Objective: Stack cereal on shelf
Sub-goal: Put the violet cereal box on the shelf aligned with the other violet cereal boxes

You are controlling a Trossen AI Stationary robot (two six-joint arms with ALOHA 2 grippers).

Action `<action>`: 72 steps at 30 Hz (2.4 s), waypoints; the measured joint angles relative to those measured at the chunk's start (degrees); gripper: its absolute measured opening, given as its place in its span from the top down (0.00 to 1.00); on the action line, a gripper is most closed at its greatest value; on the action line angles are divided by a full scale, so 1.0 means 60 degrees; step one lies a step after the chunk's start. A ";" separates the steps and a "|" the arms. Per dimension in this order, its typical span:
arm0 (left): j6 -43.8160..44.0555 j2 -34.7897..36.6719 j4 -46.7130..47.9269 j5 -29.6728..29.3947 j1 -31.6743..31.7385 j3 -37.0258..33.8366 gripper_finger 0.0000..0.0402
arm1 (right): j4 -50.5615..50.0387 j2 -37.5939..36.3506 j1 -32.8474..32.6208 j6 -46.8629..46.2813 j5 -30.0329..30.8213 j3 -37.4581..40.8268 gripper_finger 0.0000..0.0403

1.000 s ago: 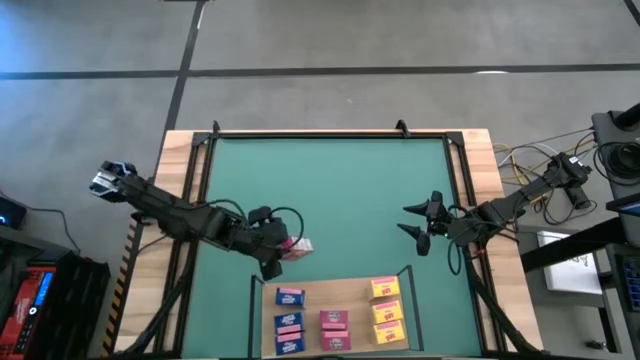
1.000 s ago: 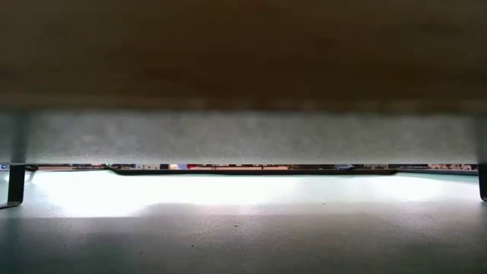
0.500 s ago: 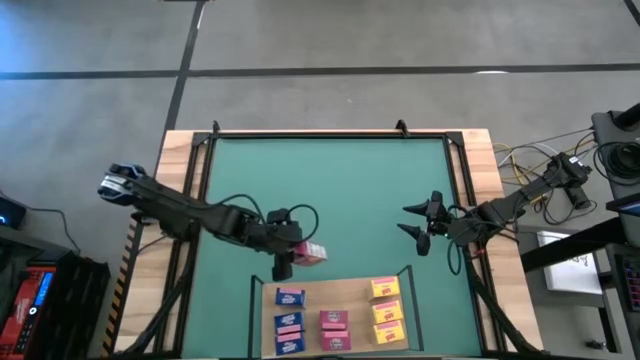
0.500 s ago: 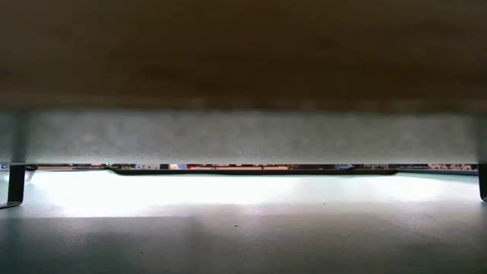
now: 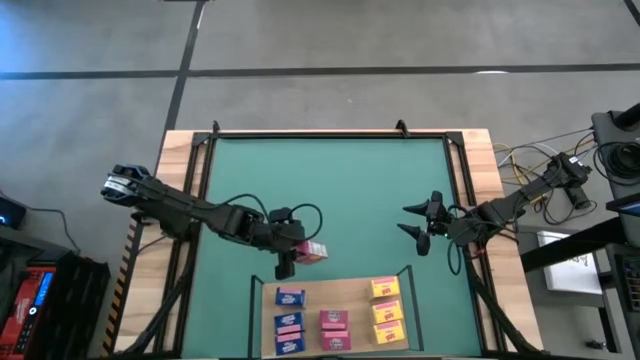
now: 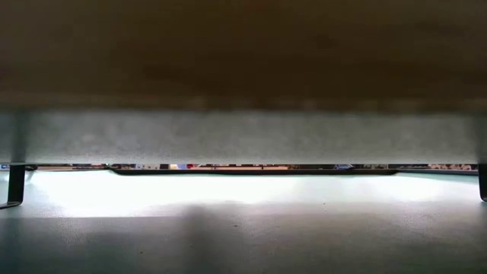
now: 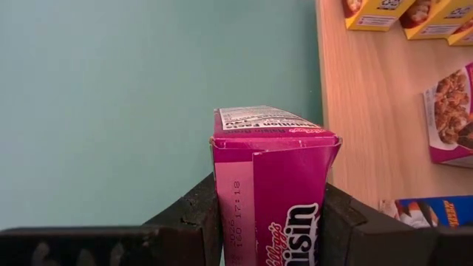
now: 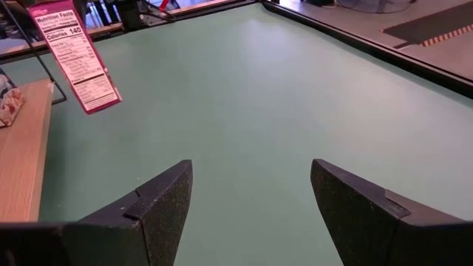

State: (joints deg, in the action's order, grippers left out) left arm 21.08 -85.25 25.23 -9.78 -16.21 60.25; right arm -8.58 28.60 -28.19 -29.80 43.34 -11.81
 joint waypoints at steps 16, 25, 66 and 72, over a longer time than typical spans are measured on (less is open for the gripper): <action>0.0678 0.0000 0.0242 -0.0204 0.0138 -0.0004 0.69 | 0.0000 -0.0002 -0.0001 -0.0001 0.0003 0.0000 0.34; 0.0747 0.0000 0.0029 -0.0200 0.0138 -0.0325 0.69 | 0.0001 -0.0001 -0.0002 -0.0002 0.0003 -0.0002 0.34; 0.0597 0.0039 0.0974 0.0626 0.0190 0.0251 0.36 | 0.0000 -0.0004 -0.0002 -0.0003 0.0003 0.0000 0.34; 0.0470 0.0109 0.2961 0.0572 0.0204 0.1194 0.36 | 0.0000 -0.0003 0.0000 -0.0002 0.0003 0.0000 0.34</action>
State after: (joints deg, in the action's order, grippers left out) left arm 23.90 -84.60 43.00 -6.35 -14.98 67.41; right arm -8.58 28.58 -28.19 -29.82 43.35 -11.81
